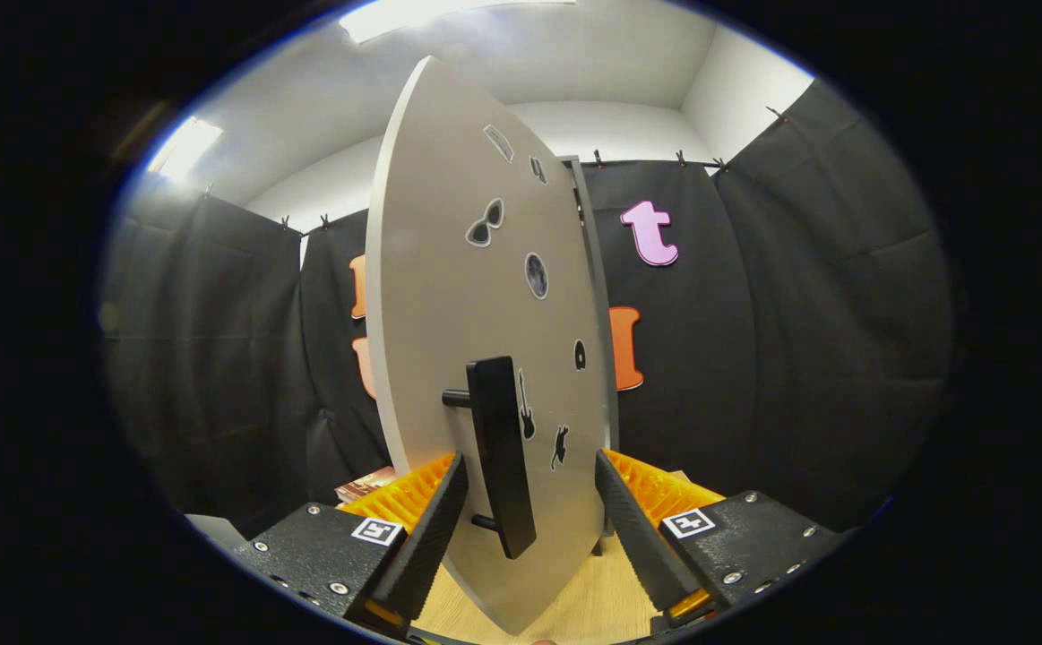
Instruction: Open the shoe cabinet door, grab the shoes and put them into the shoe cabinet, then close the shoe cabinet door.
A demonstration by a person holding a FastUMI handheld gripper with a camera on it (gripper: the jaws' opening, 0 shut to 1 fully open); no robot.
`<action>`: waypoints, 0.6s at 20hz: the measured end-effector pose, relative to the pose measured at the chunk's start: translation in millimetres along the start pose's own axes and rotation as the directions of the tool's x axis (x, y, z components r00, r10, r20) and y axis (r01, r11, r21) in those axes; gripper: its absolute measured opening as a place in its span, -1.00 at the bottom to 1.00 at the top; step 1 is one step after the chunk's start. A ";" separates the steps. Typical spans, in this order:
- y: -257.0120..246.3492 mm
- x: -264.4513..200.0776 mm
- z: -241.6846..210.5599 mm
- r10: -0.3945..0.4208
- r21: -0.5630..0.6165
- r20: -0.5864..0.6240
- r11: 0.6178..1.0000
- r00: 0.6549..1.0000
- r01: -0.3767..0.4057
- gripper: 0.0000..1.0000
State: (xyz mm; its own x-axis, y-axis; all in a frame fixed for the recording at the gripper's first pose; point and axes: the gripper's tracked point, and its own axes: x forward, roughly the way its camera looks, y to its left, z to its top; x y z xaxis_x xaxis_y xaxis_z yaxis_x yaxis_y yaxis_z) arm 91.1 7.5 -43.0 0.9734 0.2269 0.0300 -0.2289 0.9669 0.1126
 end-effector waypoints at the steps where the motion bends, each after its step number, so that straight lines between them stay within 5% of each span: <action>1: 5.1 2.3 0.0 0.007 -0.001 0.000 1.000 1.000 -0.007 0.80; 12: 22.0 18.5 -2.0 0.077 0.001 -0.004 0.997 0.997 -0.077 0.84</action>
State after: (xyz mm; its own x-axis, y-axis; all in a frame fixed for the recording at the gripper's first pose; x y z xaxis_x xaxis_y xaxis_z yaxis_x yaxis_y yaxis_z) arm 104.2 33.2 -41.9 0.9528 0.3016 0.0344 -0.3036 0.9463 0.1109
